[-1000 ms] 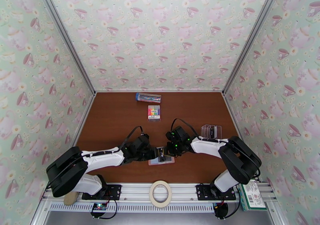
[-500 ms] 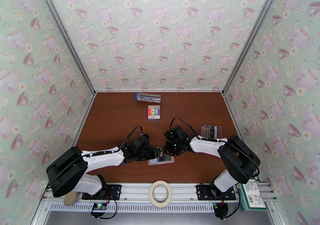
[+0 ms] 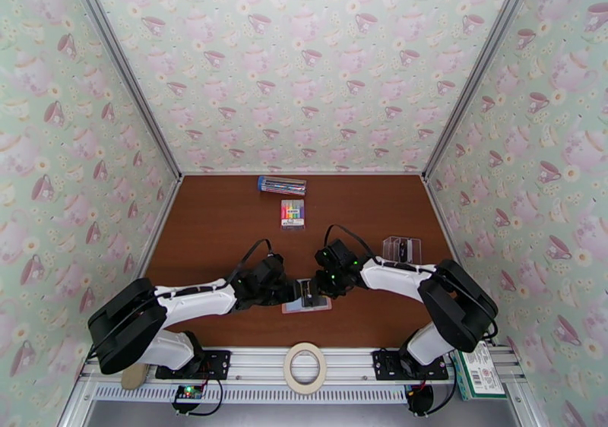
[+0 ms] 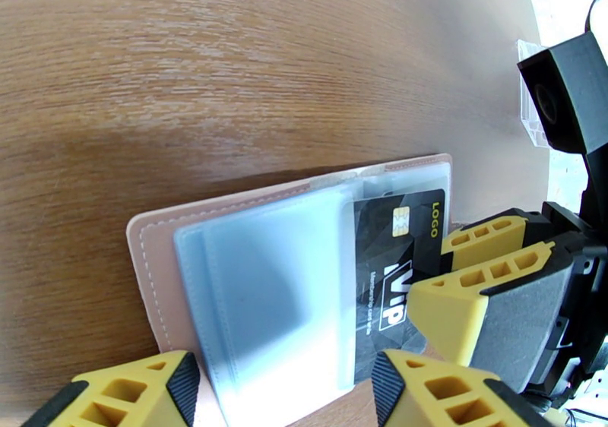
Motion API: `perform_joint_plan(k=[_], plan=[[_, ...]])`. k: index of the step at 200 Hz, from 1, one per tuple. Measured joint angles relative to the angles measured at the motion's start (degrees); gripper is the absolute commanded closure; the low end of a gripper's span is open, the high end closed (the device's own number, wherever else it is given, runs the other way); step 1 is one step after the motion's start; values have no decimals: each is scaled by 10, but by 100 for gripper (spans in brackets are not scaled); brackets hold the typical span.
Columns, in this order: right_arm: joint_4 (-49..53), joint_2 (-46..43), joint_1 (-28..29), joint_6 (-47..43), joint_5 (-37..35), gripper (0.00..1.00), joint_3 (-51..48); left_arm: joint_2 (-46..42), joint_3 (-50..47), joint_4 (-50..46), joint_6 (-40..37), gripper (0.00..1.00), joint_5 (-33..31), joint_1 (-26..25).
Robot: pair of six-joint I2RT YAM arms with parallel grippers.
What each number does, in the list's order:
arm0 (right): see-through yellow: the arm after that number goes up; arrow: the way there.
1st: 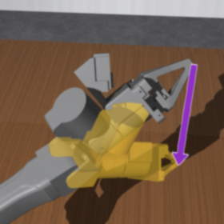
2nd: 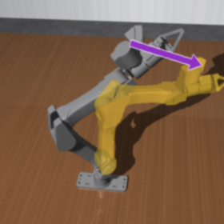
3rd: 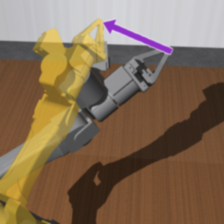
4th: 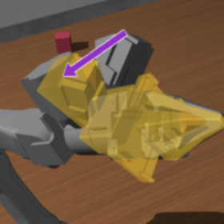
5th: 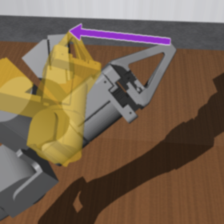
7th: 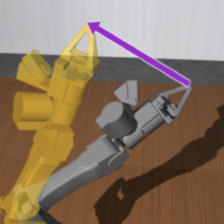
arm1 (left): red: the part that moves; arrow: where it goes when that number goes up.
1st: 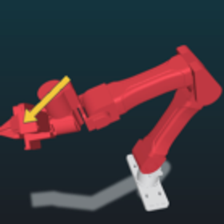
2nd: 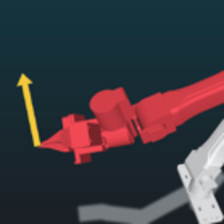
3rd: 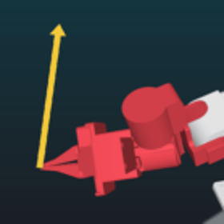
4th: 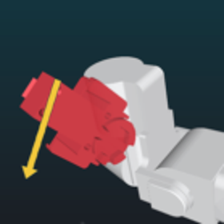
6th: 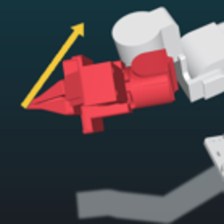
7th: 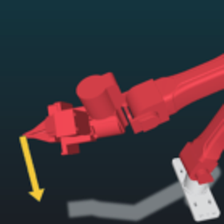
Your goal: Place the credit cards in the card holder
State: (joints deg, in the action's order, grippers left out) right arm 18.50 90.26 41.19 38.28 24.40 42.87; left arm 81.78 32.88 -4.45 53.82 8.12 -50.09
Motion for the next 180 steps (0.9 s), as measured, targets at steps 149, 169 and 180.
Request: perform_joint_plan(k=[149, 169, 180], plan=[[33, 32, 39, 0, -37, 71, 50, 0, 0, 0, 0, 34, 0, 0], [38, 34, 42, 0, -43, 71, 54, 0, 0, 0, 0, 33, 0, 0], [42, 34, 42, 0, -46, 70, 56, 0, 0, 0, 0, 34, 0, 0]])
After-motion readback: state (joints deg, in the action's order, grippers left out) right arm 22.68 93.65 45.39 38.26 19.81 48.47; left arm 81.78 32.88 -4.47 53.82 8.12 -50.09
